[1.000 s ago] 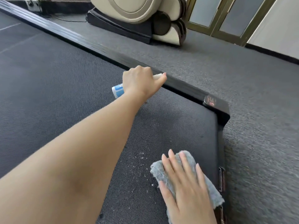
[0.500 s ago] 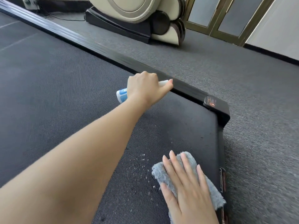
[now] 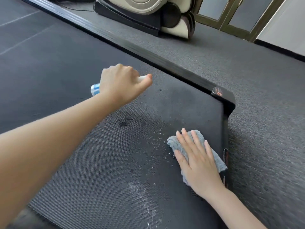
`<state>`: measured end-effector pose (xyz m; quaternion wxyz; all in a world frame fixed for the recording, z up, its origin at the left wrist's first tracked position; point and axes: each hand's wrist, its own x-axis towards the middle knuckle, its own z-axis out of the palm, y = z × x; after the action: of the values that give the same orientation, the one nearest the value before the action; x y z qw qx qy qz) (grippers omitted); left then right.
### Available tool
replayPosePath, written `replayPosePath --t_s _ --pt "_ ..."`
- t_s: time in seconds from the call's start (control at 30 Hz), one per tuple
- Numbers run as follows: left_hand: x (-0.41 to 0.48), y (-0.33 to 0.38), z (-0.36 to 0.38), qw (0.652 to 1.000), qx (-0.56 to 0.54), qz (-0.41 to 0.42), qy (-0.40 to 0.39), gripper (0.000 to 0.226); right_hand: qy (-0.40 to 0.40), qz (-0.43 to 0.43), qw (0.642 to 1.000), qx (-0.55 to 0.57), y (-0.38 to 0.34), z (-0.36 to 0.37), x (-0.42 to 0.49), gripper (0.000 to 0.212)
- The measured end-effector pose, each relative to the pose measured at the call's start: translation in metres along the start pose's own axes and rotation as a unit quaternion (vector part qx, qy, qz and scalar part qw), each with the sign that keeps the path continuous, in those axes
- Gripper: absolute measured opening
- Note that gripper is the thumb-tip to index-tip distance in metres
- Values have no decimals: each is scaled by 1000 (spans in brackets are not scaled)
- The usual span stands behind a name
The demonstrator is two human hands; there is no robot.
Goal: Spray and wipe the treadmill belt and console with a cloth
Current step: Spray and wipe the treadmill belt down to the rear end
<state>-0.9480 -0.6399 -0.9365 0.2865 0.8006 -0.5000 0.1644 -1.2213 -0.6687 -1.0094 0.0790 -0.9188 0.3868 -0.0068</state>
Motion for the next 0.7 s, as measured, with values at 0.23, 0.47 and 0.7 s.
replayPosePath --t_s 0.23,0.47,0.7 --pt "-47 -13 -46 999 8 36 -30 66 2 -6 1000 7 3 4 4 73" --pt "-126 1 -68 990 -50 131 -10 54 12 -4 999 31 1 2 3 54" --pt "-145 29 -85 990 4 109 -88 65 1 0 1000 25 1 2 2 54"
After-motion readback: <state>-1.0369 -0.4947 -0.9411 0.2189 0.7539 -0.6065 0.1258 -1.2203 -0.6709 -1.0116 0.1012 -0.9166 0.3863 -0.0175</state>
